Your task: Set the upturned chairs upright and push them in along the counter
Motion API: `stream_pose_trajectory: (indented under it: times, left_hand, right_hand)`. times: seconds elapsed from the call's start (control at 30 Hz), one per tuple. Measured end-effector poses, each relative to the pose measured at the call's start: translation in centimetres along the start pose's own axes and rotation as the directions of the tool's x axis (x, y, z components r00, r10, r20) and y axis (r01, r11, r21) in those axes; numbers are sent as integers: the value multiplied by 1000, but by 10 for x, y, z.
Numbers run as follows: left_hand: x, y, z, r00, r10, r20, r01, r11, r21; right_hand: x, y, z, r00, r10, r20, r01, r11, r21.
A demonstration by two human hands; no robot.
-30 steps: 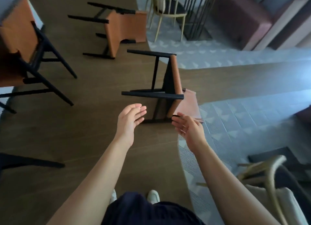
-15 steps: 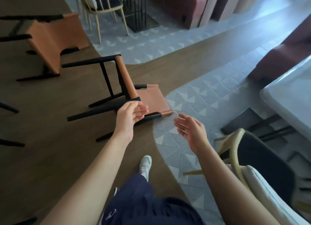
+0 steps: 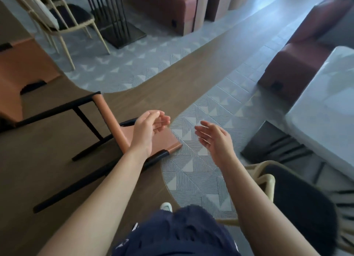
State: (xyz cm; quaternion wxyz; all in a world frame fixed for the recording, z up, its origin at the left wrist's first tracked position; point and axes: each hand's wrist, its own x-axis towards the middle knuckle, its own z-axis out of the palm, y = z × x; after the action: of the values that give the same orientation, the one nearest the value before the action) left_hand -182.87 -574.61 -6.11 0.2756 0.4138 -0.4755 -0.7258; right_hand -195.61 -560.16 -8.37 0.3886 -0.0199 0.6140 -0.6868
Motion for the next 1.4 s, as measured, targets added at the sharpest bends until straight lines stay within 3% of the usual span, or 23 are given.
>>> stream_pose_trajectory:
  times: [0.3,0.8,1.13,1.4]
  left_hand:
    - [95,7,61,1000,-12,-1,12,1000,26]
    - [233,24,181,957,5,-291,-47,990,-135]
    - [349,55,207,917,57,-395,-133,977,-169]
    - [434,84,196,846,31,-532,-159,968,-196]
  right_hand:
    - [95,-54,-9,1000,4,-7,-4,1000,21]
    - [284,-177,-31,973,78,217,-42,985,-169]
    - [405,-227,12,937,136,320,-77,978,-192]
    - [503,-269,88,857,223,465,-56,937,-345]
